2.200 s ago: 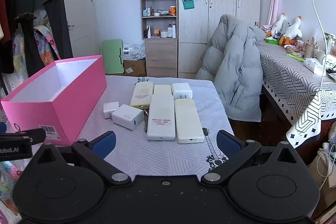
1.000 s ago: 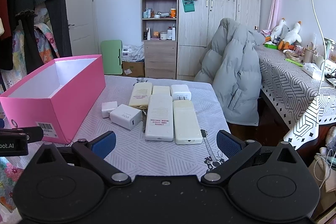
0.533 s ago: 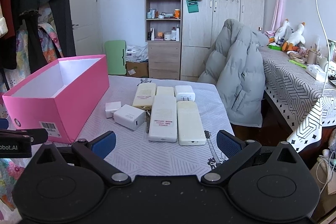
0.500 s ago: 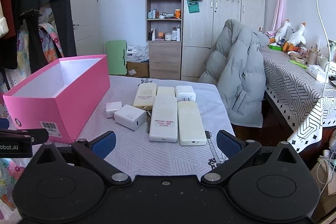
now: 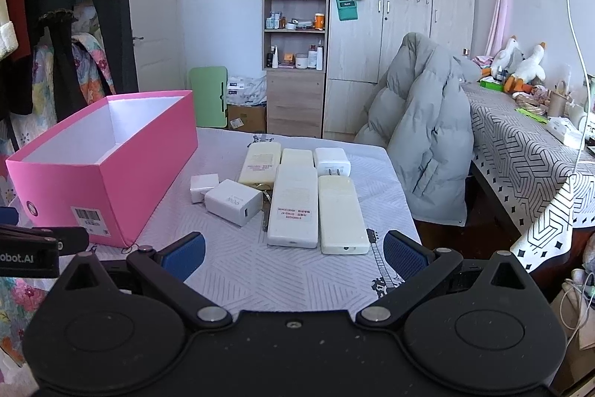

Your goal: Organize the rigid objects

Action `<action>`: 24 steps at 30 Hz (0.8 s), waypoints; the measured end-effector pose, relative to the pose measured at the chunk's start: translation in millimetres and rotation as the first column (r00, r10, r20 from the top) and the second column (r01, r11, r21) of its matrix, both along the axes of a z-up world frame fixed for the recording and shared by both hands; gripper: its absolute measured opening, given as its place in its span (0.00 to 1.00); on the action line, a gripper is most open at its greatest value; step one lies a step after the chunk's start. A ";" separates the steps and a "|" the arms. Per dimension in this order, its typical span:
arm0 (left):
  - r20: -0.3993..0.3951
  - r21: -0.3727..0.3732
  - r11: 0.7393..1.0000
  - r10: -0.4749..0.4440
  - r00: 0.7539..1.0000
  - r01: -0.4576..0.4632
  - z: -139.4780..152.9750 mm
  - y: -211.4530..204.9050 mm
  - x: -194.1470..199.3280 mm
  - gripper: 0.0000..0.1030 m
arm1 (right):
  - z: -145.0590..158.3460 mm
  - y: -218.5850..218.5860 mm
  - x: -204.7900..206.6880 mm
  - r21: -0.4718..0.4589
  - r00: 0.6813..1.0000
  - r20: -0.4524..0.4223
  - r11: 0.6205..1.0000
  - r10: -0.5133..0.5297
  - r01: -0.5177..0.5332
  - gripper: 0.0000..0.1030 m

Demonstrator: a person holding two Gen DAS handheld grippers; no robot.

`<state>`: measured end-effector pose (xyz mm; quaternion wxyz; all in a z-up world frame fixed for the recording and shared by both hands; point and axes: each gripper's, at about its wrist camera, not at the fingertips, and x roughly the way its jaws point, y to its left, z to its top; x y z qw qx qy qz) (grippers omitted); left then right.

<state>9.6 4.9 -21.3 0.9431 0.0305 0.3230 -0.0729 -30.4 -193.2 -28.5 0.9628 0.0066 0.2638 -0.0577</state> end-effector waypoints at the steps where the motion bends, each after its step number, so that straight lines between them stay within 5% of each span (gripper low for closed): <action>1: -0.007 -0.005 1.000 -0.007 1.000 0.007 1.2 0.5 1.0 0.98 | 0.6 -0.1 1.0 -0.002 1.000 0.000 1.000 -0.010 0.010 1.00; 14: 0.009 0.058 0.993 -0.101 0.995 0.100 51.3 13.4 22.7 0.97 | 28.2 -3.0 20.6 -0.017 1.000 -0.002 1.000 0.007 -0.007 1.00; 20: 0.041 0.111 0.987 -0.117 0.992 0.112 74.5 38.3 50.3 0.98 | 43.2 -25.1 26.2 0.122 0.992 0.080 0.987 0.094 -0.103 1.00; 24: 0.099 0.159 0.984 -0.101 0.990 0.085 89.5 64.0 79.0 0.98 | 42.3 -45.3 52.3 0.175 0.992 0.045 0.977 0.118 -0.125 1.00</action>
